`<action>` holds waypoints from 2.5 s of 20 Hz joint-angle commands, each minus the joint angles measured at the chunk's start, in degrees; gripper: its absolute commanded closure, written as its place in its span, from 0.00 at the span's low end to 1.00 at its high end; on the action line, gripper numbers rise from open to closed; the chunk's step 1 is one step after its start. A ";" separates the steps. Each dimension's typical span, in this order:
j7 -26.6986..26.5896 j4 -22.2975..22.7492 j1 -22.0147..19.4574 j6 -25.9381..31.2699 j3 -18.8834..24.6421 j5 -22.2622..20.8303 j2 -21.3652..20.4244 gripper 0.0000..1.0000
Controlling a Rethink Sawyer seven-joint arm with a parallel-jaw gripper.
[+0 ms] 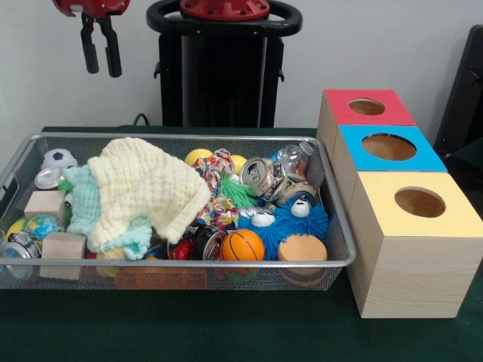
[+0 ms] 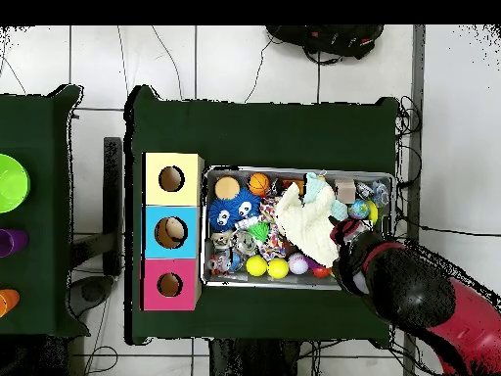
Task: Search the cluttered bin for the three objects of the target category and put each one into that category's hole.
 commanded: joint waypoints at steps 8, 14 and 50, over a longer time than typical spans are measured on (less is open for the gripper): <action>14.50 -5.72 18.40 -11.03 -13.04 -4.70 7.10 0.00; 15.23 -8.45 27.93 -20.43 -22.32 -1.03 15.05 0.00; 12.14 1.05 44.42 -48.17 -30.92 10.04 37.04 0.00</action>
